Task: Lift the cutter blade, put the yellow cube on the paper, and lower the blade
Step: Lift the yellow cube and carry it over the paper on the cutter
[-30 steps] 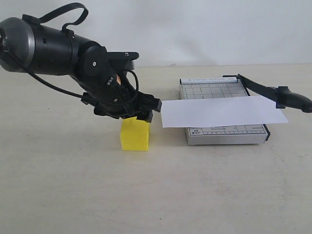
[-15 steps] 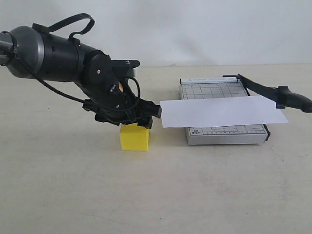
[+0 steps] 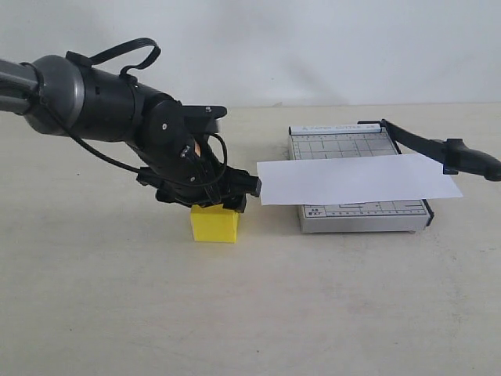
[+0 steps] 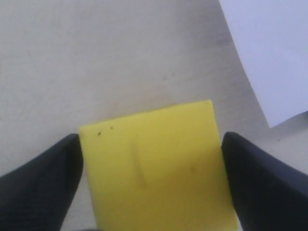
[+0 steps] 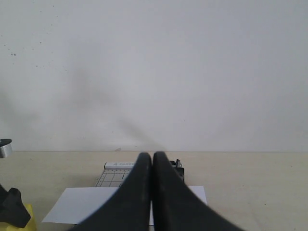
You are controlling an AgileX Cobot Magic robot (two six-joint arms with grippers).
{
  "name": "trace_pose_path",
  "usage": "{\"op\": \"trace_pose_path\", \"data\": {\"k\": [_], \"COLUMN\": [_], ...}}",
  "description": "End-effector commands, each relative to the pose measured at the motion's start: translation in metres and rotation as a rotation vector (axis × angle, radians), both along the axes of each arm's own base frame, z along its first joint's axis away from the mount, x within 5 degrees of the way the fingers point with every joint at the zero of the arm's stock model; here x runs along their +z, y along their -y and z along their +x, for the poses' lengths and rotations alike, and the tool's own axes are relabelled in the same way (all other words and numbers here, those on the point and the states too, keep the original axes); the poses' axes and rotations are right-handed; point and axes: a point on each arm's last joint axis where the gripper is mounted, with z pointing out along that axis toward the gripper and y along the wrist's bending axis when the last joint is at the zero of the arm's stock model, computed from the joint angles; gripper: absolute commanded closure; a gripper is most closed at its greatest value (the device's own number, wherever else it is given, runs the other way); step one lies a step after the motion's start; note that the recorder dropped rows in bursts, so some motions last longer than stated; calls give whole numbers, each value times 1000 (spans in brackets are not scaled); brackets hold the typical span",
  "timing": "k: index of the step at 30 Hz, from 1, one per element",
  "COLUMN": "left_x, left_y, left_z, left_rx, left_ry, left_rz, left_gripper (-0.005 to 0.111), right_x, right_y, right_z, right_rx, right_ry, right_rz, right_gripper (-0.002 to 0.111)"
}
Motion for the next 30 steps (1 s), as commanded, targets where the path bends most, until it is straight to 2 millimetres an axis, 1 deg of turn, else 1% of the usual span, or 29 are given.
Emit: {"op": "trace_pose_path", "data": {"k": [1,10,12,14,15,17,22,24,27,30], "left_x": [2,2,2,1,1,1,0,3,17,44], "left_y": [2,2,2,2,1,1,0,0,3,13], "left_z": [1,2,1,1,1,1,0,-1,0,1], "left_rx": [0,0,0,-3,-5,-11,-8,-7,-40,-141], "left_ry": [12,13,12,11,9,7,-6,-9,5,71], "left_rz": [-7,-8,-7,-1,3,14,16,15,25,36], "left_gripper": [33,33,35,40,45,56,89,101,102,102], "right_x": [-1,-1,-1,-1,-1,-1,-1,-1,-1,-1], "right_y": [0,0,0,0,0,0,0,0,0,0], "right_z": [-1,-1,-1,-1,-1,-1,-1,-1,-1,-1], "right_rx": [-2,-2,-2,-2,-2,-2,-2,-2,-2,-2], "right_ry": [5,5,5,5,5,5,5,5,5,5], "right_rz": [4,4,4,4,4,4,4,4,4,4], "right_gripper": [108,108,108,108,108,108,108,108,108,108]}}
